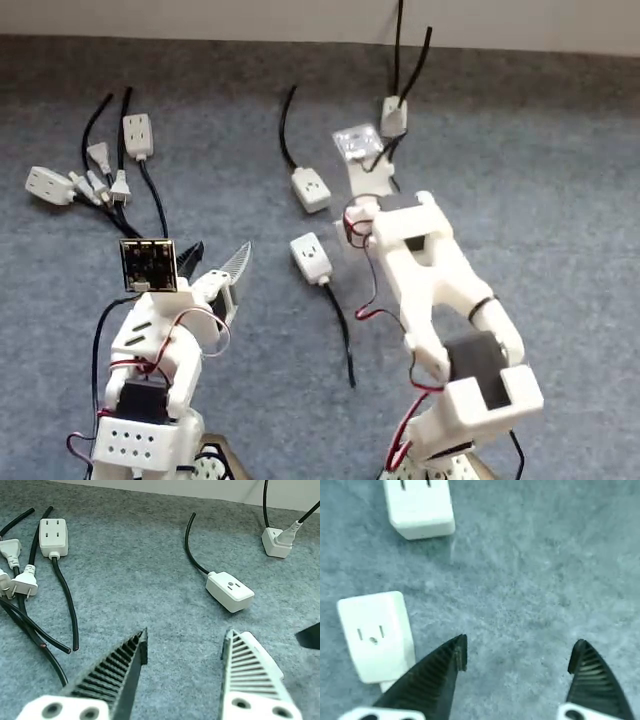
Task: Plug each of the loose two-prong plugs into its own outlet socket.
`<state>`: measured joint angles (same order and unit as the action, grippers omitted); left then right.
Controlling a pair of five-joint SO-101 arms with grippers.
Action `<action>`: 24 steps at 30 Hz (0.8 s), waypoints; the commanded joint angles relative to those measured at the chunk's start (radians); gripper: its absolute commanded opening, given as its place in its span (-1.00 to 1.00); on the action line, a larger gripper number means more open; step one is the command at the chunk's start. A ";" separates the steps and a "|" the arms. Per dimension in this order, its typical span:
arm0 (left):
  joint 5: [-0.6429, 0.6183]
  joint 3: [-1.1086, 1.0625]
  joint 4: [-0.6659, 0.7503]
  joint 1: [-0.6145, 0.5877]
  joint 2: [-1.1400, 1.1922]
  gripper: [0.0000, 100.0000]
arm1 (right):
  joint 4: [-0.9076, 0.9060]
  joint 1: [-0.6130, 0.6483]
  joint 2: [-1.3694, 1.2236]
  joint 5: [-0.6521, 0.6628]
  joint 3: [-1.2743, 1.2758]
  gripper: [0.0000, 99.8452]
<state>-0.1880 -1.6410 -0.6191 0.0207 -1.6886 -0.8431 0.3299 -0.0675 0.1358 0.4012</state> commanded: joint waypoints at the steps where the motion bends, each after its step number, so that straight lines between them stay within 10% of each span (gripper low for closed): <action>1: 0.003 0.007 0.028 0.019 -0.007 -0.50 | -0.163 0.088 0.156 0.008 -0.120 -0.36; 24: 0.003 0.004 0.034 0.019 -0.007 -0.50 | -0.002 0.108 -0.090 0.011 -0.045 -0.36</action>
<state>-0.1880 -1.6410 -0.6191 0.0207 -1.6886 -0.8600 0.5033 -0.1335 0.1358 0.3782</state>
